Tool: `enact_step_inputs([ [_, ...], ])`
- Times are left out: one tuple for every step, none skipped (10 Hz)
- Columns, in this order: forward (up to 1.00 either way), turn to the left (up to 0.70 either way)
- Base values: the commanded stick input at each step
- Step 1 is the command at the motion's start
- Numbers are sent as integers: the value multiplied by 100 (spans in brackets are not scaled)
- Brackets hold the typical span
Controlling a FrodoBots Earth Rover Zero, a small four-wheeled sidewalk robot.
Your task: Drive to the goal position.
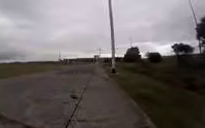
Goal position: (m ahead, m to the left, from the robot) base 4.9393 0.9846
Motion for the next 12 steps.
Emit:
enact_step_inputs([
  [70, 0],
  [70, 0],
  [70, 0],
  [70, 0],
  [70, 0],
  [70, 0],
  [70, 0],
  [70, 0],
  [70, 0],
  [70, 0],
  [70, 0],
  [70, 0],
])
